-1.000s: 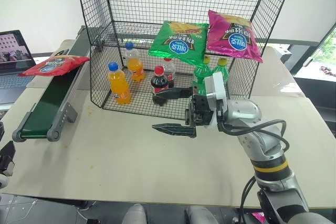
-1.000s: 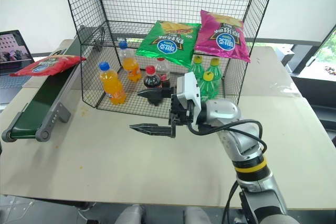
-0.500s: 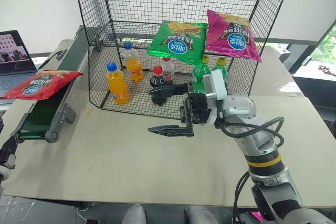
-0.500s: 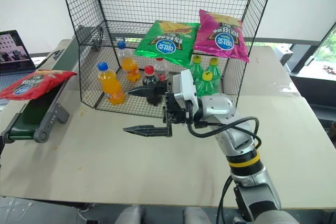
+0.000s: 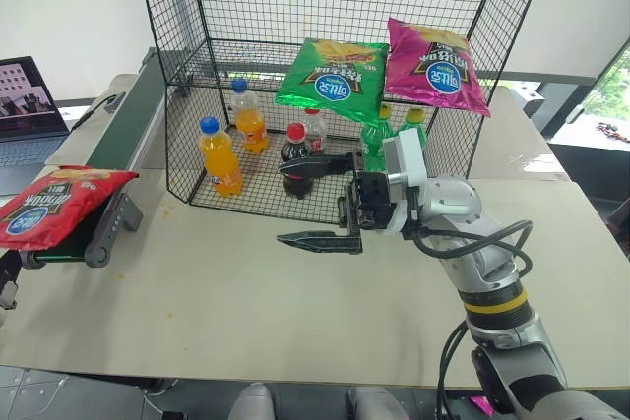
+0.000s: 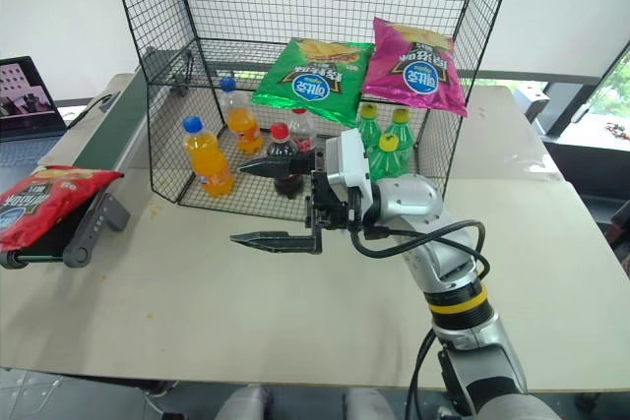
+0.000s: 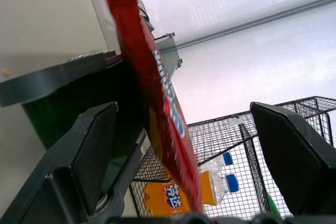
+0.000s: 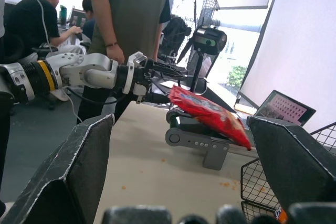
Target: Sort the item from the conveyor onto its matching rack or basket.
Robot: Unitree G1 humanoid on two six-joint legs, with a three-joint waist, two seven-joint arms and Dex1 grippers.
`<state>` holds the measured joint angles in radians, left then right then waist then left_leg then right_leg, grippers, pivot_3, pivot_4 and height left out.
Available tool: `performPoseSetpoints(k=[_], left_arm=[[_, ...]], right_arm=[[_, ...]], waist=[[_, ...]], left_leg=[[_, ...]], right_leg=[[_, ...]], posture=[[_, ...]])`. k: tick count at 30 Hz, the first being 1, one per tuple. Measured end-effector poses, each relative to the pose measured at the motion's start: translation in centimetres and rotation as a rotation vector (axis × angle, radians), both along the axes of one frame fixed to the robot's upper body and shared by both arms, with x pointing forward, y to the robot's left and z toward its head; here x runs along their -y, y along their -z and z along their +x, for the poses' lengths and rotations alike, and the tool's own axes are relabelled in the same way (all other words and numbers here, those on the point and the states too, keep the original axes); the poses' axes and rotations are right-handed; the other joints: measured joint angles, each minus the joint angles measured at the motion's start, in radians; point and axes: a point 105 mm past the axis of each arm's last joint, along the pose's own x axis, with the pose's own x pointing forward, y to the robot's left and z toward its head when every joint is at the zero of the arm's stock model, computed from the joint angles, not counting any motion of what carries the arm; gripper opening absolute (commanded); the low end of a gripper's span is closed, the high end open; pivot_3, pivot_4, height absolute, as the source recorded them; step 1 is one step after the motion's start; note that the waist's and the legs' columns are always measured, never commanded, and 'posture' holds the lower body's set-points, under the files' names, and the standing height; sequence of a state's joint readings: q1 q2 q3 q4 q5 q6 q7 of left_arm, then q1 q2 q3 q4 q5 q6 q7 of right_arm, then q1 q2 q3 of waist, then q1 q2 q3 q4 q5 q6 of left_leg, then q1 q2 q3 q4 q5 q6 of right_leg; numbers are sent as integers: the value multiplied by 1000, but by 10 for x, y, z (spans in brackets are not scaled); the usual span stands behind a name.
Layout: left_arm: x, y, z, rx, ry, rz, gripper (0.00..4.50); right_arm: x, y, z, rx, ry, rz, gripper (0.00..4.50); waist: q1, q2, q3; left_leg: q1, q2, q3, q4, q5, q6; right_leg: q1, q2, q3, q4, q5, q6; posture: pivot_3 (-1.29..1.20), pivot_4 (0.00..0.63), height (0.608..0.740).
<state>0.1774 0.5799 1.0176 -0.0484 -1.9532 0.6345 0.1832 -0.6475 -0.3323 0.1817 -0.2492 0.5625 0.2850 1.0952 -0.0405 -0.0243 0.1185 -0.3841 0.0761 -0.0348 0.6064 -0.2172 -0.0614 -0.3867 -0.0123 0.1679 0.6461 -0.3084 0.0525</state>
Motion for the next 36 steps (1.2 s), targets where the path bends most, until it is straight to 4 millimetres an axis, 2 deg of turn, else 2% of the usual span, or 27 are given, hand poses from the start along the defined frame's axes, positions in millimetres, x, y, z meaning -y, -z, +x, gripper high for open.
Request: performPoseSetpoints(k=[2, 4, 5, 6, 7, 8, 10, 14, 17, 19, 22, 26, 30, 33, 36], left_arm=[[-1, 1, 0, -6, -4, 4, 3554], [-3, 5, 0, -16, -10, 2, 2653], [-3, 6, 1, -19, -8, 2, 2346], [-2, 6, 2, -18, 0, 4, 1769], [-1, 7, 3, -19, 7, 7, 1427], [1, 8, 4, -26, 16, 15, 812], [3, 10, 5, -36, 25, 22, 115], [6, 12, 8, -47, 38, 27, 115], [11, 6, 10, -35, 57, 45, 115], [29, -10, 16, -4, 137, 98, 115], [62, -46, 27, 95, 259, 216, 115], [130, -98, 43, 266, 478, 405, 115], [179, -124, 56, 391, 626, 425, 115], [213, -150, 68, 491, 732, 413, 115], [226, -174, 79, 556, 789, 374, 115]], right_arm=[[0, -1, 0, 1, 6, 4, 4500], [0, -2, 0, 4, 10, 7, 4500], [0, -2, 0, 4, 12, 8, 4500], [0, -2, 0, 4, 15, 9, 4500], [0, -2, 0, 5, 16, 11, 4500], [0, -3, 0, 5, 20, 13, 4500], [0, -4, 0, 9, 22, 16, 4500], [1, -5, 1, 10, 31, 22, 4500], [2, -6, 2, 10, 47, 30, 4500], [4, -8, 4, 14, 66, 37, 4500], [7, -14, 7, 25, 110, 59, 4500], [21, -29, 23, 51, 297, 137, 4500], [36, -44, 35, 90, 482, 233, 4500], [40, -52, 36, 112, 572, 296, 4500], [42, -52, 36, 115, 619, 315, 4500]], waist=[[0, 0, 0], [0, 0, 0], [0, 0, 0], [0, 0, 0], [1, 0, 0], [1, 0, 0], [0, 0, 0], [-1, 0, 0], [0, 0, 0], [3, -1, 1], [9, -2, 1], [16, -1, 2], [23, -1, 2], [25, -1, 2], [24, -1, 2]], left_leg=[[0, 0, 0, 0, 0, 0], [0, 0, 0, -1, 0, 0], [0, 0, 0, -1, 0, 0], [0, 0, 0, 0, 0, 0], [0, 0, 0, 0, 0, 0], [0, 0, 0, 0, 0, 0], [0, 0, 0, -1, 0, 0], [0, 0, 0, -1, 0, 0], [-1, 0, 0, -1, 0, 0], [-1, 0, 0, -1, 0, -1], [-1, 0, 0, 0, 1, -1], [-1, 0, 0, -1, 1, -2], [-2, 0, 0, -2, 1, -1], [-3, 0, 0, -1, 1, -1], [-3, -1, -1, 0, 1, -1]], right_leg=[[0, 0, 0, 0, 0, 0], [0, 0, 0, 0, 0, 0], [0, 0, 0, 0, 0, 0], [0, 0, 0, 0, 0, 0], [0, 0, 0, 0, 0, 0], [0, 0, 0, 0, 0, 0], [-1, 0, 0, 0, 0, 0], [-1, 0, 0, 0, 0, 0], [-1, 0, 0, 0, 0, 0], [-1, 0, 0, 0, 0, 0], [-1, 0, -1, -1, 0, 0], [0, 0, 0, -2, 0, 0], [-1, 0, 0, -2, 0, 0], [-1, 0, 0, -2, 0, 0], [-1, 0, 0, -2, 1, 0]], posture=[[0, 150, 740], [0, 150, 740], [0, 150, 740], [0, 150, 740], [0, 150, 740], [0, 150, 740], [0, 150, 740], [0, 150, 740], [0, 150, 740], [0, 150, 740], [0, 150, 740], [0, 150, 740], [0, 150, 740], [0, 150, 740], [0, 150, 740]])
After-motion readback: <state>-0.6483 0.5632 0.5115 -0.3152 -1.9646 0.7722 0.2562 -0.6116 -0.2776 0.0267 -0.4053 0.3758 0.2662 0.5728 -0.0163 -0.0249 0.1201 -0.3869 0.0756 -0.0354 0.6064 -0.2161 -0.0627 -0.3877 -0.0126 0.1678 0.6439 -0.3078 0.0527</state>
